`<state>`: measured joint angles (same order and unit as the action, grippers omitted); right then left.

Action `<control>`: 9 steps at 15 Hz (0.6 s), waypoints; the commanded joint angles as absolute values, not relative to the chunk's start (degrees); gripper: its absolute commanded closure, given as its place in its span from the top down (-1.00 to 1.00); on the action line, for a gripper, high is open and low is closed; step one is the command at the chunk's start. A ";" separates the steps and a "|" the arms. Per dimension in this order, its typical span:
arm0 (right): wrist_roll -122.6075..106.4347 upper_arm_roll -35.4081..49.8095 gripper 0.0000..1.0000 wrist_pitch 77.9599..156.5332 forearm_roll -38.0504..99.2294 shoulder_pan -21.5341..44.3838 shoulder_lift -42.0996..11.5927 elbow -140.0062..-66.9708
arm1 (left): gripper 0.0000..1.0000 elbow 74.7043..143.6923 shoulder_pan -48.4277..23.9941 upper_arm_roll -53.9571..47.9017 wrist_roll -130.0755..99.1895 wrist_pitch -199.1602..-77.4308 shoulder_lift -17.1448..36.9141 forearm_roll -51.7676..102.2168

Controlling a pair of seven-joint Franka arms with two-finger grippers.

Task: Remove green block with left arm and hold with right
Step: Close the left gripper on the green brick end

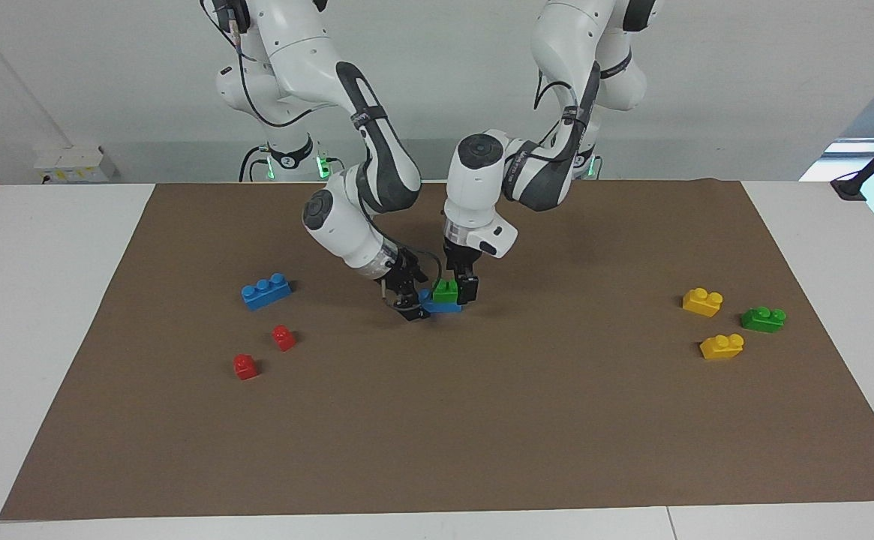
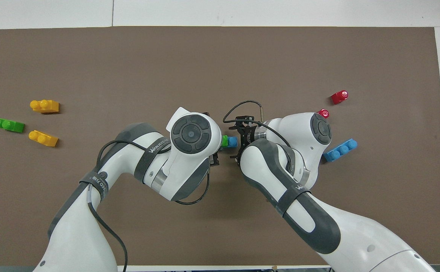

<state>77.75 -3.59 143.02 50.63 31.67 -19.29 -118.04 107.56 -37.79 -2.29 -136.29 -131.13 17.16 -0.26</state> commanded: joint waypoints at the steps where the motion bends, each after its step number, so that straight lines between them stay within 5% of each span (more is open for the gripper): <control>1: 75.50 -3.69 0.79 145.11 52.56 32.17 -19.25 -119.00 | 1.00 106.70 -38.67 -1.49 -137.81 -132.01 18.02 -1.58; 9: 75.50 -3.69 0.36 145.20 52.65 32.17 -19.25 -119.00 | 1.00 106.88 -38.58 -1.49 -138.25 -133.07 18.90 -1.85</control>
<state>77.72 -3.59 143.30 50.64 31.70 -19.29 -118.36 107.56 -37.79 -2.22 -136.73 -132.02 18.01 -0.69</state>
